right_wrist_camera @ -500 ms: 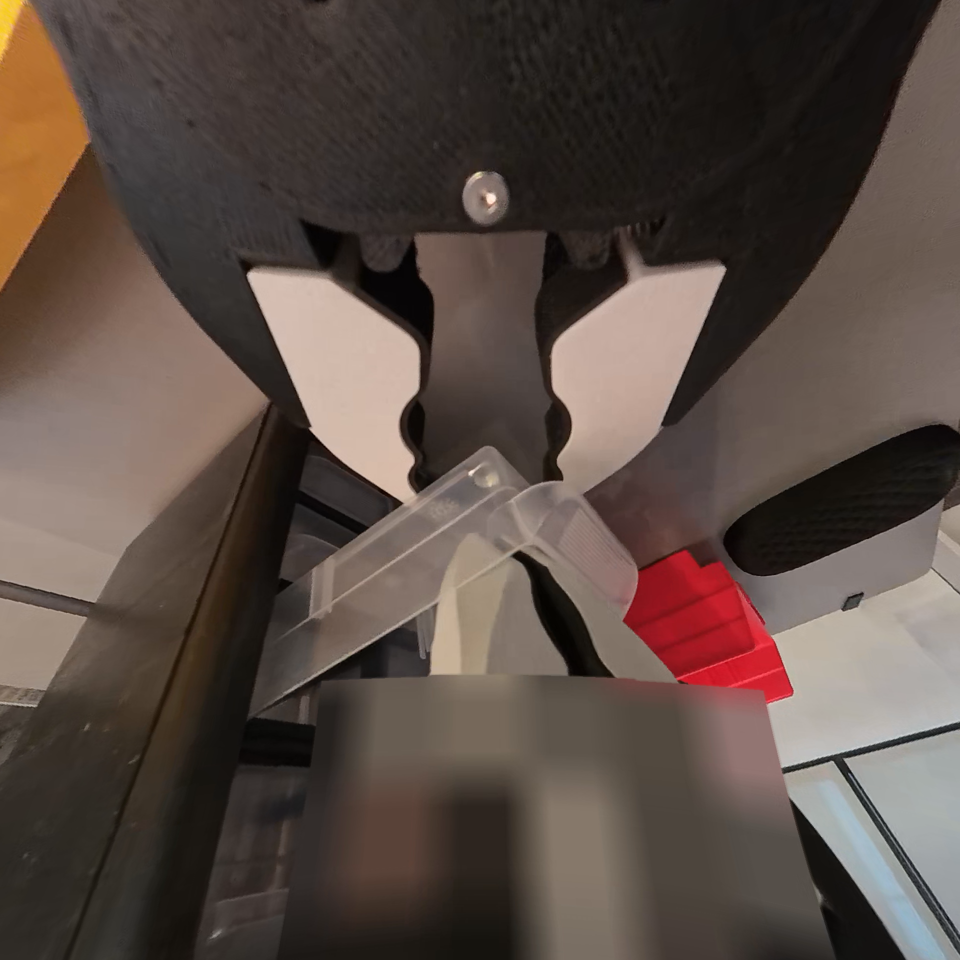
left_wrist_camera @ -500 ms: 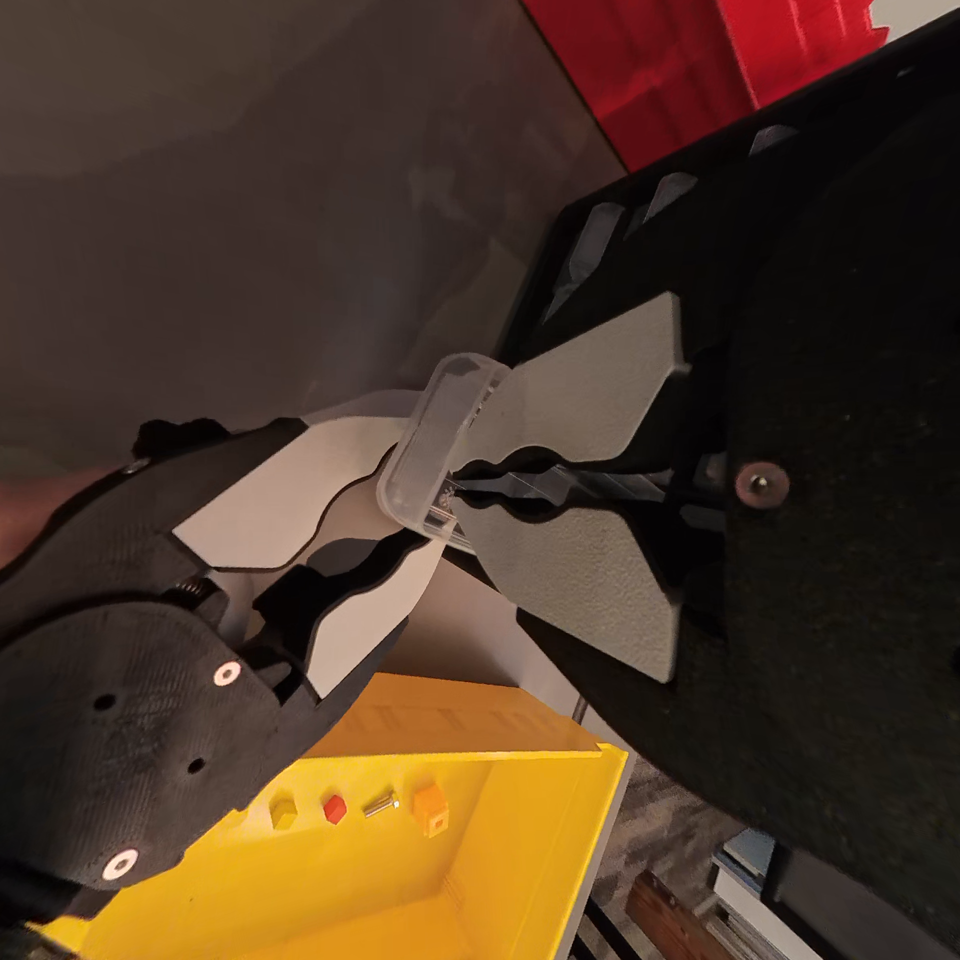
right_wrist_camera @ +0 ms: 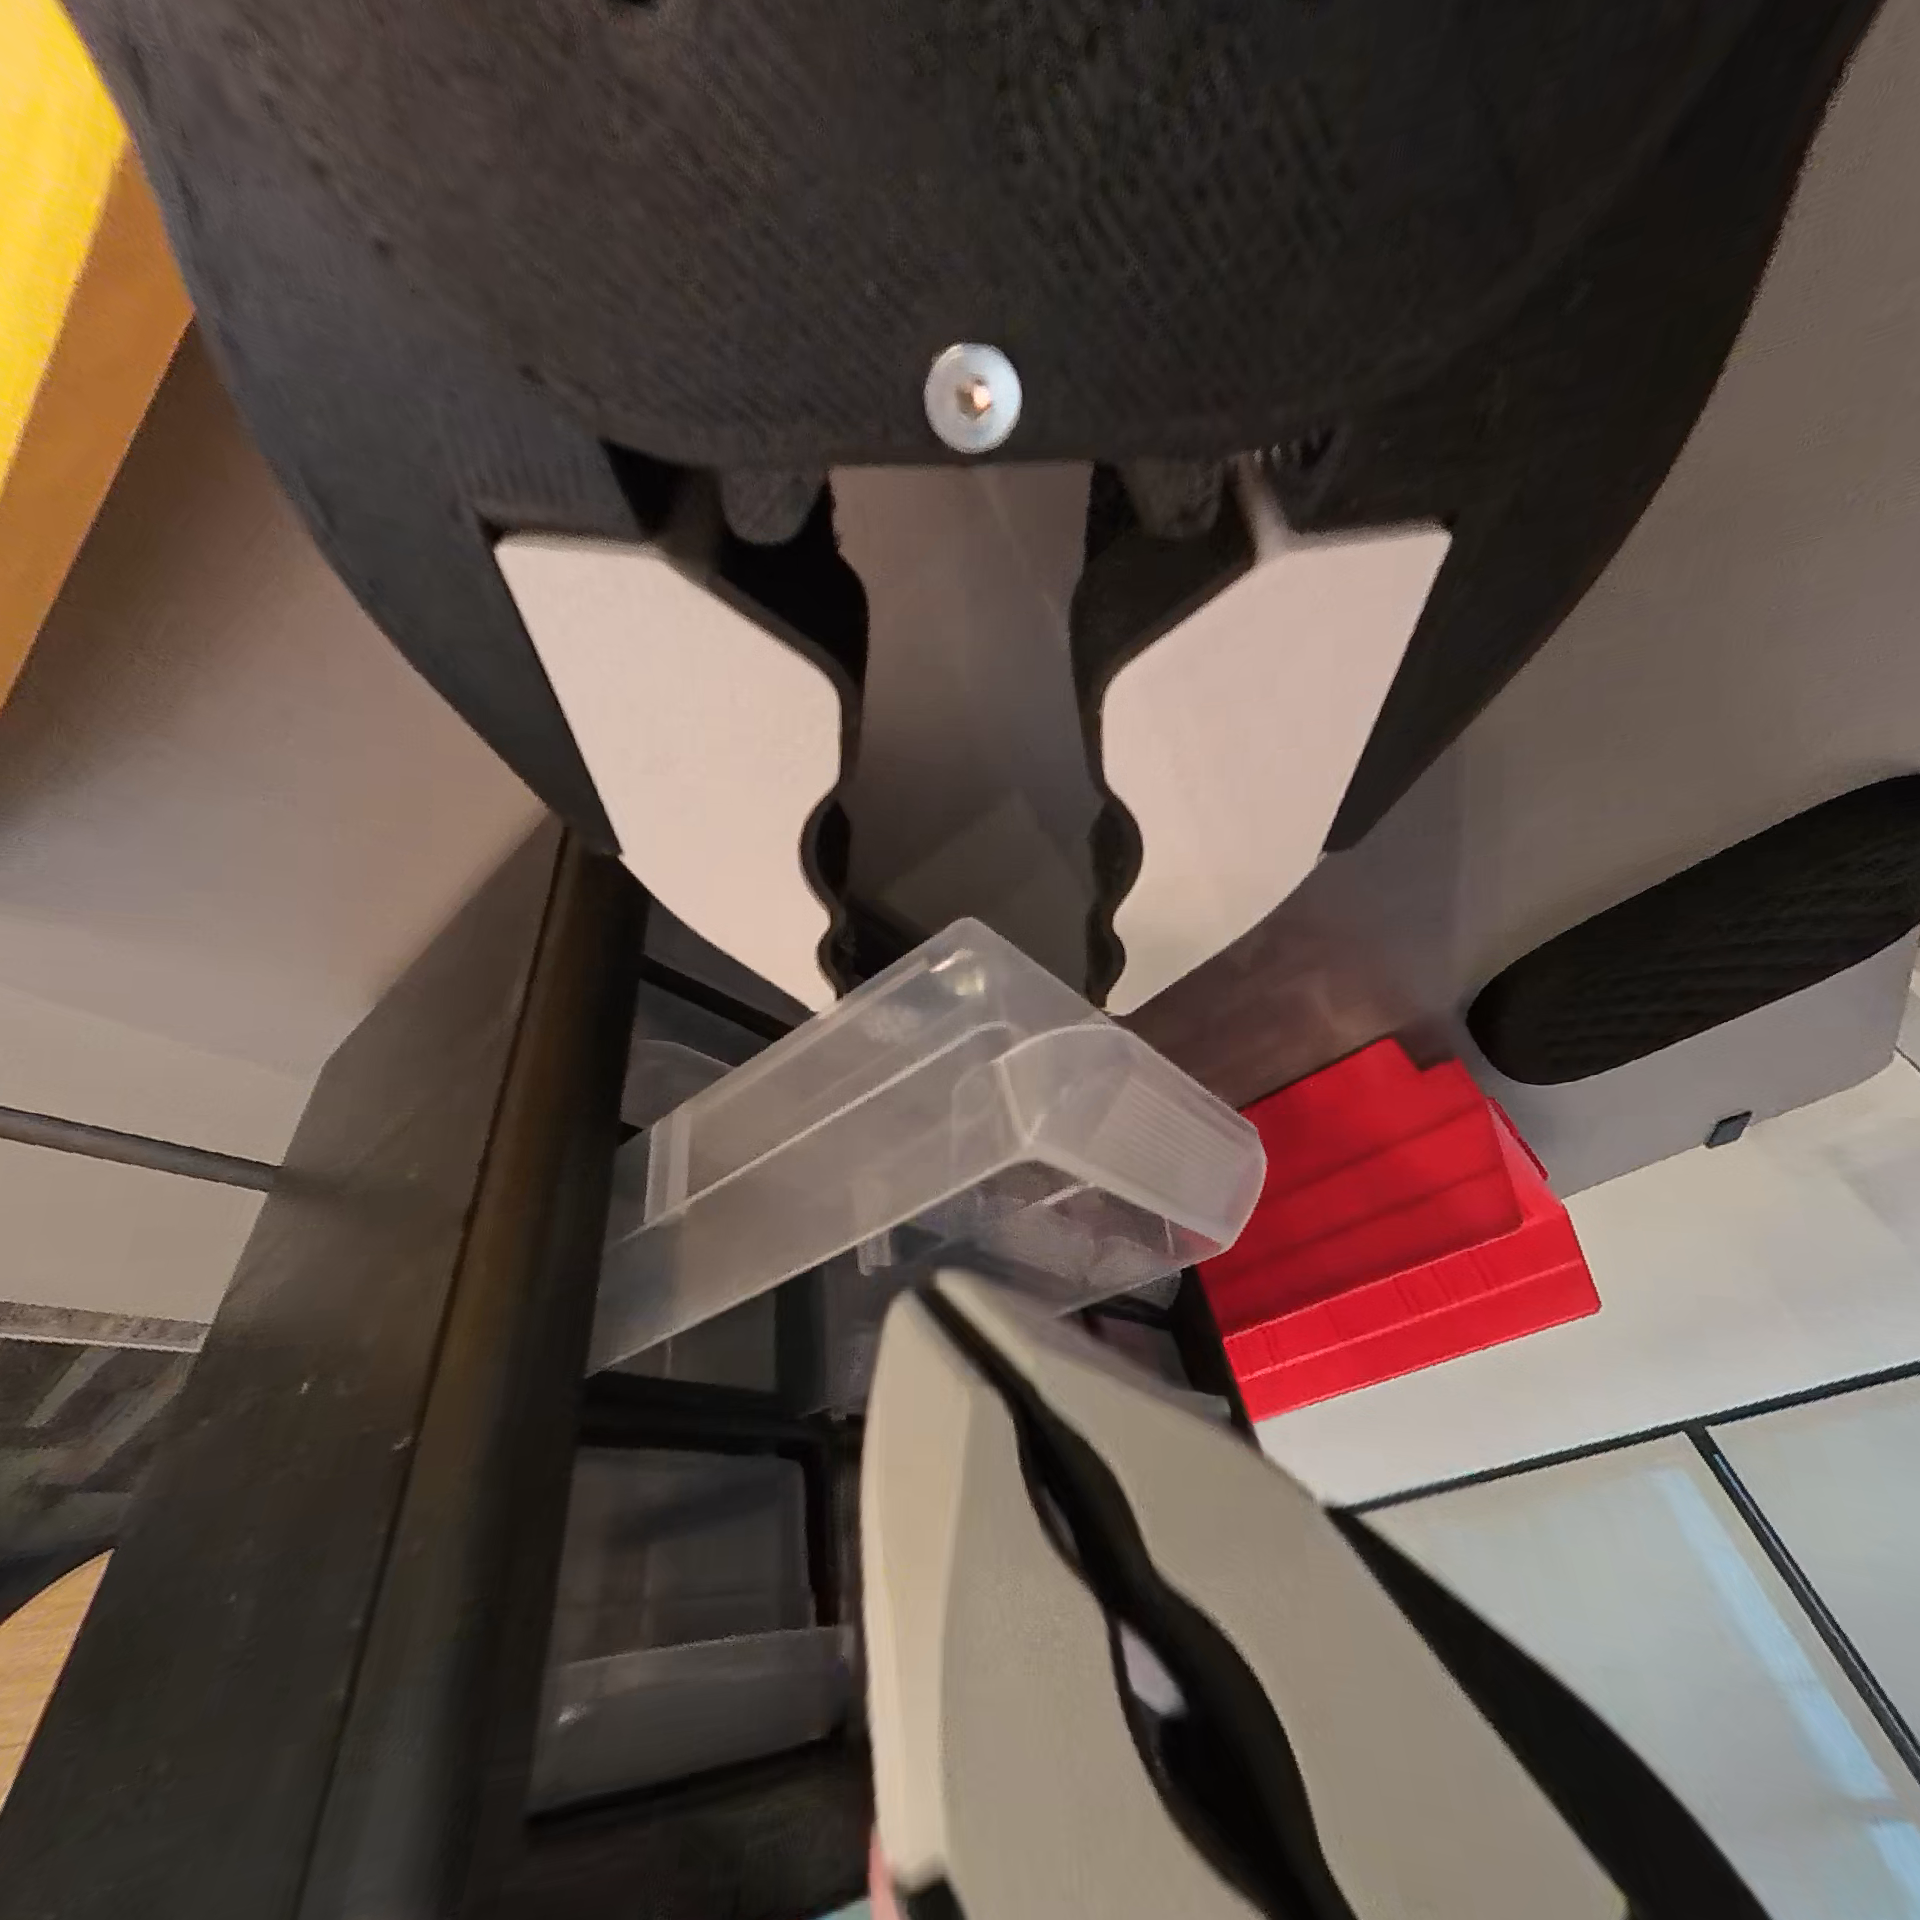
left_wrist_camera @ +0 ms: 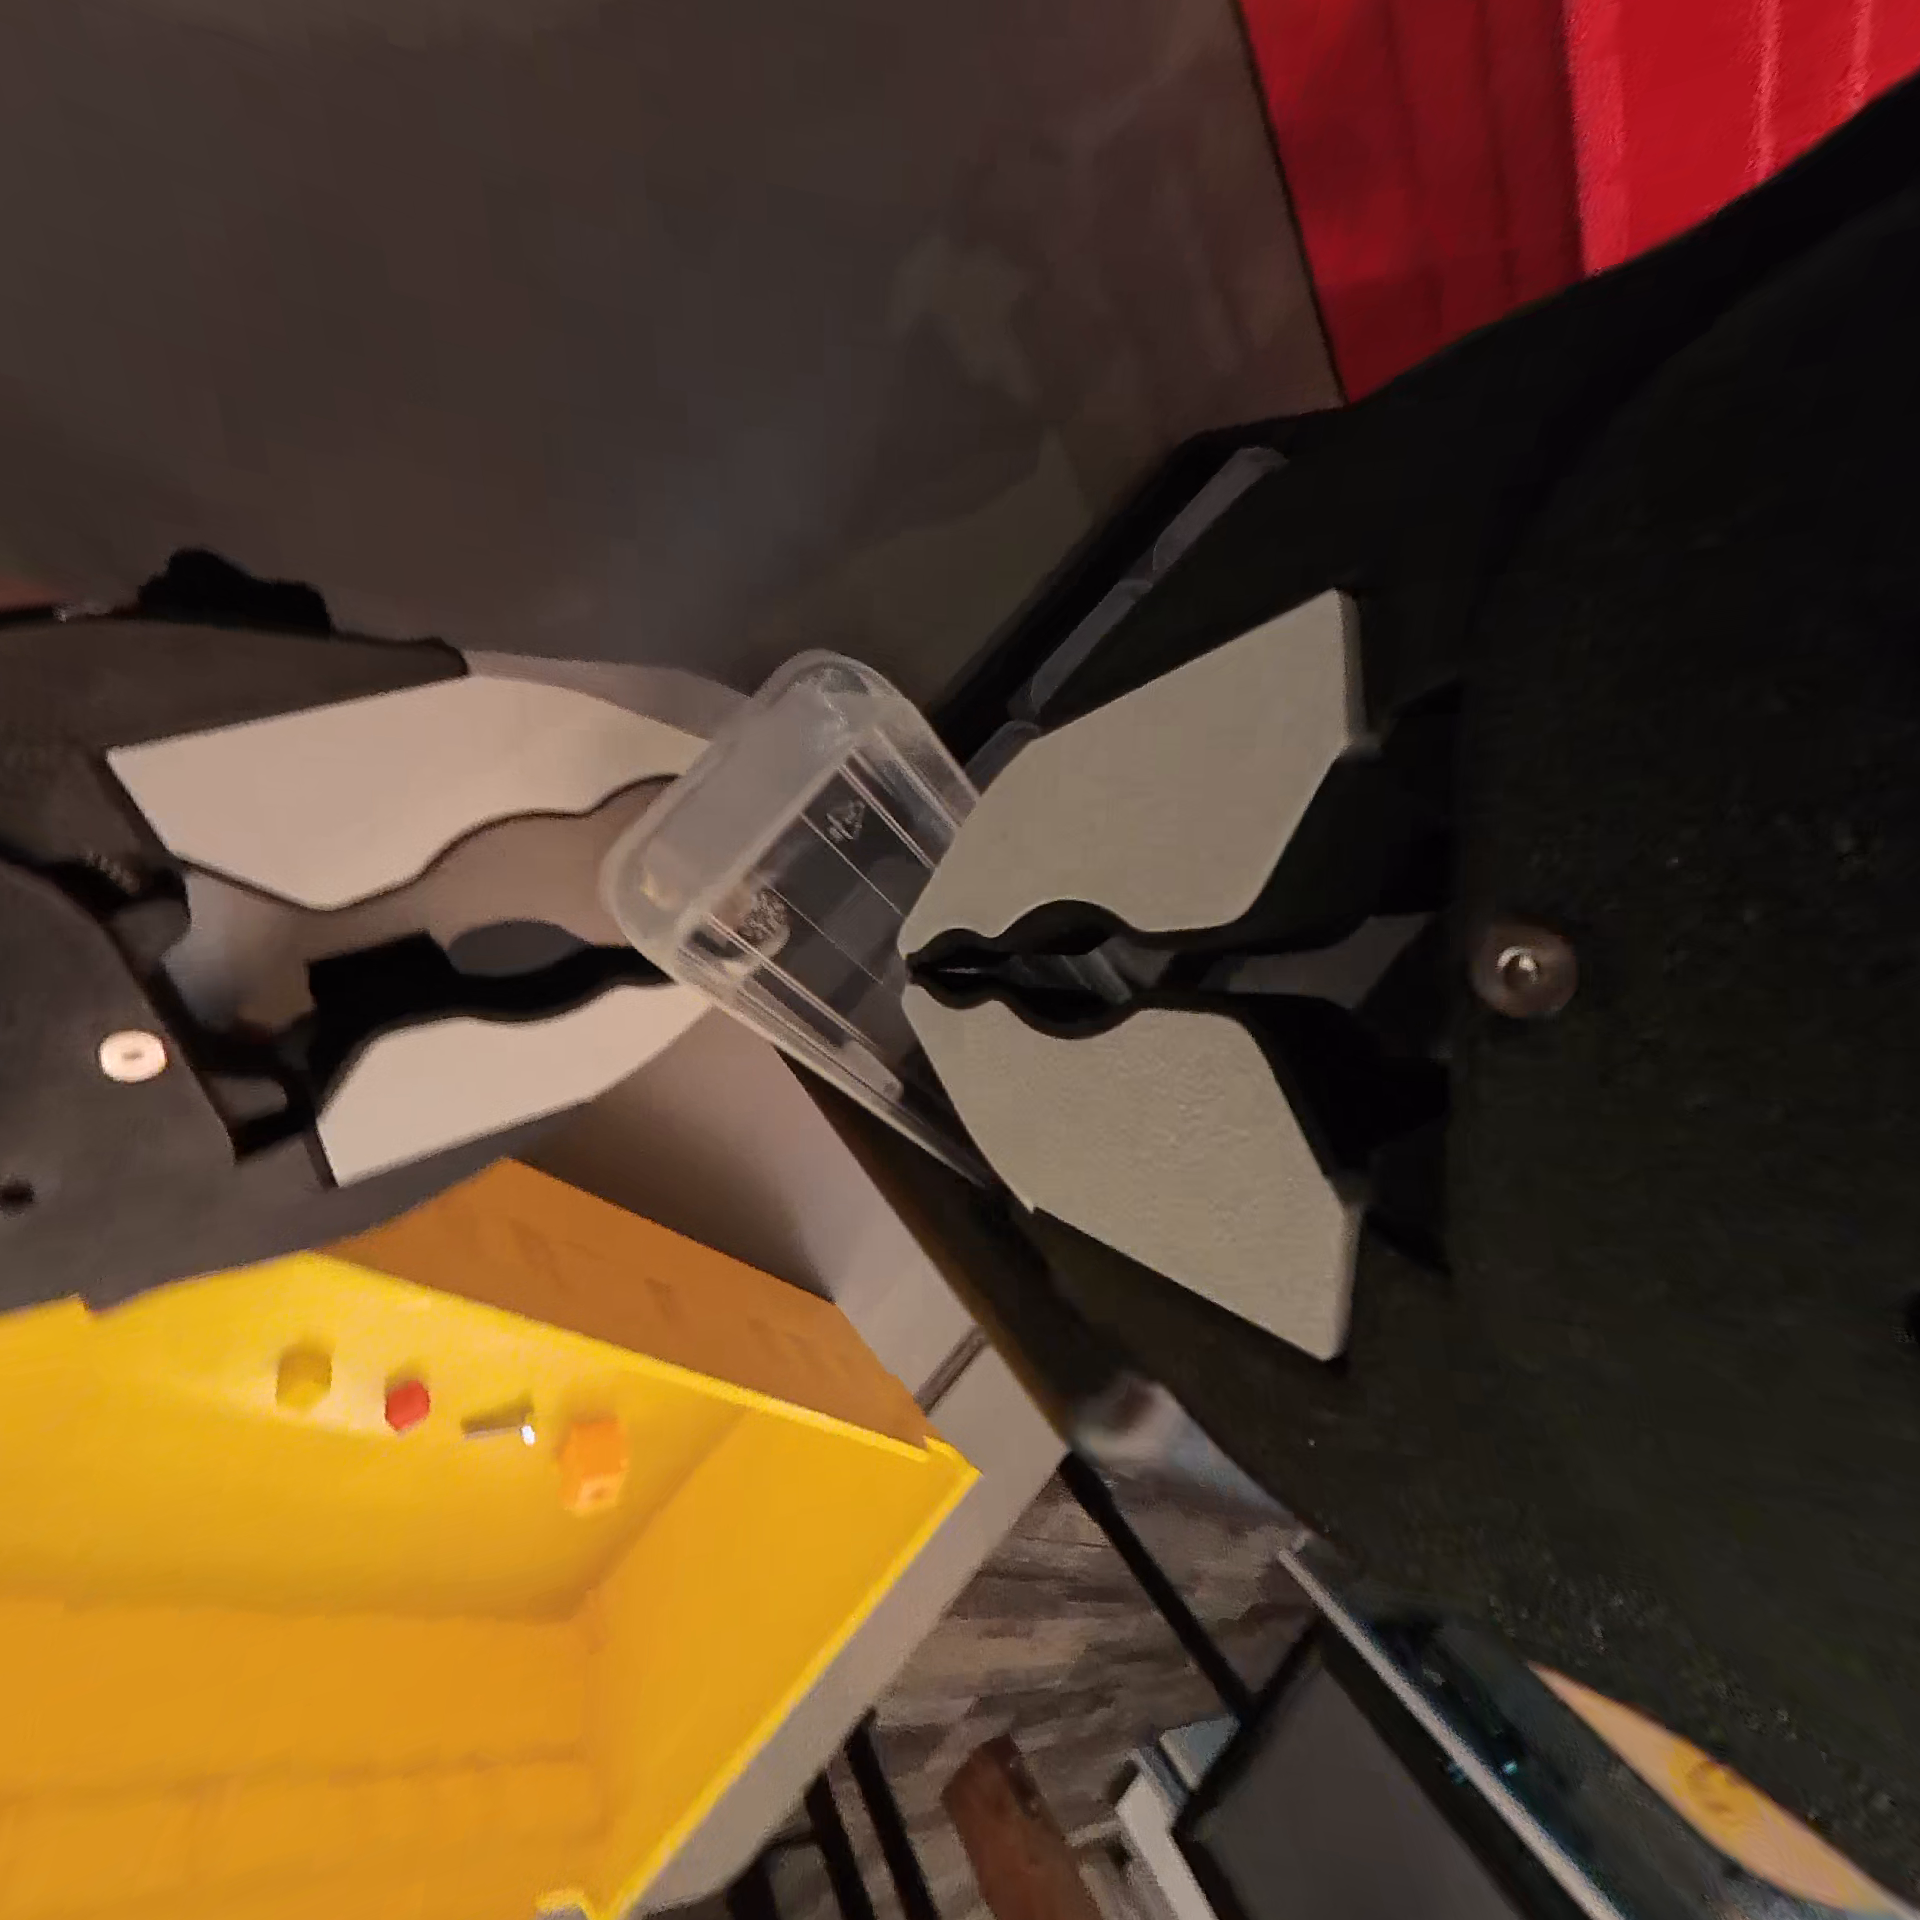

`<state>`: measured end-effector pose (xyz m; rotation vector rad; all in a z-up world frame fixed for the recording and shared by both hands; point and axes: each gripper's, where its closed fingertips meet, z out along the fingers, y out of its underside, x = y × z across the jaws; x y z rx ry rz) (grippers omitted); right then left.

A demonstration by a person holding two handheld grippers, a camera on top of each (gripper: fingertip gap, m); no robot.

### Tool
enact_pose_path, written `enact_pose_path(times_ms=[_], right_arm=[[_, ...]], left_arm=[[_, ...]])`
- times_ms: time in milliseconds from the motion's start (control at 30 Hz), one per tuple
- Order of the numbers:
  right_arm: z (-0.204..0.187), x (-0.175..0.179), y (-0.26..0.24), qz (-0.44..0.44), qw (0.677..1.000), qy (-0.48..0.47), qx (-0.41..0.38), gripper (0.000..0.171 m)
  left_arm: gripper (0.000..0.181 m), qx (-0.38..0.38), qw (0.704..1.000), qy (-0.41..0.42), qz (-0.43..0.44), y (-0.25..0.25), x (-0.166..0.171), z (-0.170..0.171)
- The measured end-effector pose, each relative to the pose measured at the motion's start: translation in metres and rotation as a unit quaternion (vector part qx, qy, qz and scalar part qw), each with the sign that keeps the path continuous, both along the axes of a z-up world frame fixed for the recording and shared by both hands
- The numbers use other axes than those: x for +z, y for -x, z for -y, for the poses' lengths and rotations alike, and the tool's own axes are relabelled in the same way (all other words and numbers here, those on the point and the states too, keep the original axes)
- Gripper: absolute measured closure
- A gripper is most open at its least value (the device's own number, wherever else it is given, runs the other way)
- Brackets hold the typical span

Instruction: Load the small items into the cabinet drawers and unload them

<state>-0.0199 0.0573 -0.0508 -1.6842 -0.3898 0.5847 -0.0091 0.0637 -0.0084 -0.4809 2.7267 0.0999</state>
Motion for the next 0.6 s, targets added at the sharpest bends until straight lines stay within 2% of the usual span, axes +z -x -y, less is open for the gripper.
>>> enact_pose_path(times_ms=[100,233,400,600], right_arm=[[0.000,0.000,0.001,-0.002,1.000,-0.002,0.001,0.128],[0.000,0.002,0.001,-0.009,1.000,-0.004,-0.001,0.128],[-0.001,0.004,-0.001,-0.018,1.000,-0.007,-0.007,0.128],[-0.001,0.003,-0.002,-0.020,1.000,-0.009,-0.010,0.129]], left_arm=[[0.181,0.040,0.997,0.017,0.058,0.007,0.020,-0.003],[0.176,0.133,0.981,0.070,0.122,0.022,0.032,0.003],[0.162,0.227,0.948,0.152,0.162,0.038,0.021,0.024],[0.164,0.265,0.929,0.165,0.199,0.024,0.007,0.032]])
